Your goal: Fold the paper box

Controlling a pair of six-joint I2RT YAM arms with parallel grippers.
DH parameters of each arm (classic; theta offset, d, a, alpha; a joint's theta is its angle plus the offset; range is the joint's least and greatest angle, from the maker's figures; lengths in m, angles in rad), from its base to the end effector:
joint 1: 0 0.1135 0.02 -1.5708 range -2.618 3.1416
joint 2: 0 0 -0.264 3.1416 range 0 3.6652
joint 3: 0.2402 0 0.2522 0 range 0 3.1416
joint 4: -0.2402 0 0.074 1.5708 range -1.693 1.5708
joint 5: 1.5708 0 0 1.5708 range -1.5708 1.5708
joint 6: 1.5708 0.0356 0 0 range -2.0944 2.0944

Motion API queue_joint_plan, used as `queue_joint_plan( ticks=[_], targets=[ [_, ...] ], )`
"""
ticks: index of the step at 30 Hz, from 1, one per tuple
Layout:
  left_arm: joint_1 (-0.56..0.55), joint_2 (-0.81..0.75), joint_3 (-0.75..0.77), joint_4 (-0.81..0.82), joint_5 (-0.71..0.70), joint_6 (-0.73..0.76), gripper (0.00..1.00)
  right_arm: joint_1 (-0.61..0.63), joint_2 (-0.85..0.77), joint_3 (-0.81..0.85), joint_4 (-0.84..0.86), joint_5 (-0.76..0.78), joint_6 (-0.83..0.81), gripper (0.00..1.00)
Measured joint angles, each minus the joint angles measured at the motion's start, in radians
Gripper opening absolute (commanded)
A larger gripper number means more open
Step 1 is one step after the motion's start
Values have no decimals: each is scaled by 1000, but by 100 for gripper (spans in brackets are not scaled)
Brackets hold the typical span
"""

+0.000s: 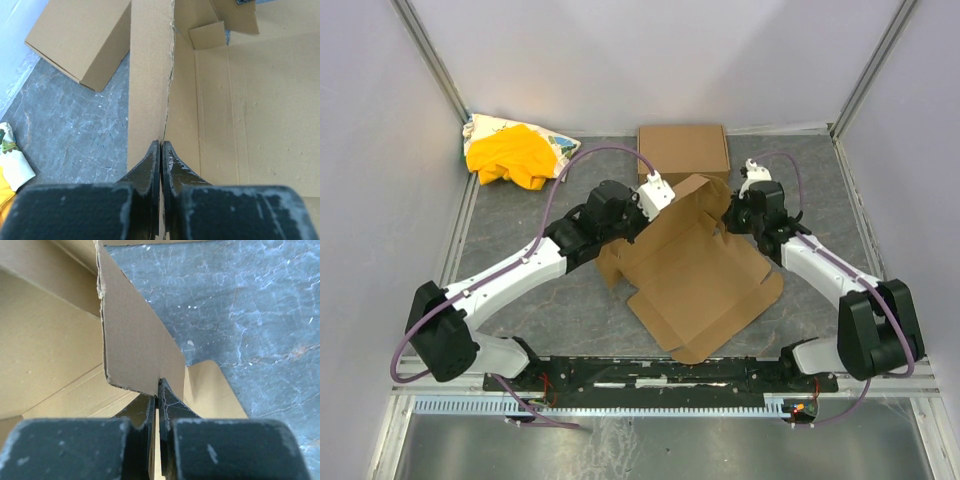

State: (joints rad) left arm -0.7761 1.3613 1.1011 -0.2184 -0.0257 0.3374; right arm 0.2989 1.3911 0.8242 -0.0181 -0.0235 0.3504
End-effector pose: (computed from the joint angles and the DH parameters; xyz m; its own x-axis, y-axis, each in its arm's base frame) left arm 0.2251 -0.2197 0.3162 -0.0837 0.5459 -0.8337 0.7542 0.5815 0.3050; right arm 0.2894 0.0900 0.2318 -0.6031 0.1733 -0.7786 -0.1129 0.9477 0.2984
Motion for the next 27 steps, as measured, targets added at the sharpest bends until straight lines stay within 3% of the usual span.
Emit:
queue_joint_plan(
  ticks=[8,15,18,25,27],
  targets=[
    [-101,53,45,-58,-84,1,18,0,-70,-83,33,-64,50,4],
    [-141,85,84,-102,-130,-15,40,2,-85,-110,59,-75,61,4],
    [-140,77,84,-101,-128,-44,46,4,-89,-117,64,-78,64,4],
    [-141,-2,84,-76,-121,-137,47,11,-91,-129,71,-88,64,4],
    [-141,-39,83,-51,-135,-153,57,13,-92,-132,71,-90,64,4]
  ],
)
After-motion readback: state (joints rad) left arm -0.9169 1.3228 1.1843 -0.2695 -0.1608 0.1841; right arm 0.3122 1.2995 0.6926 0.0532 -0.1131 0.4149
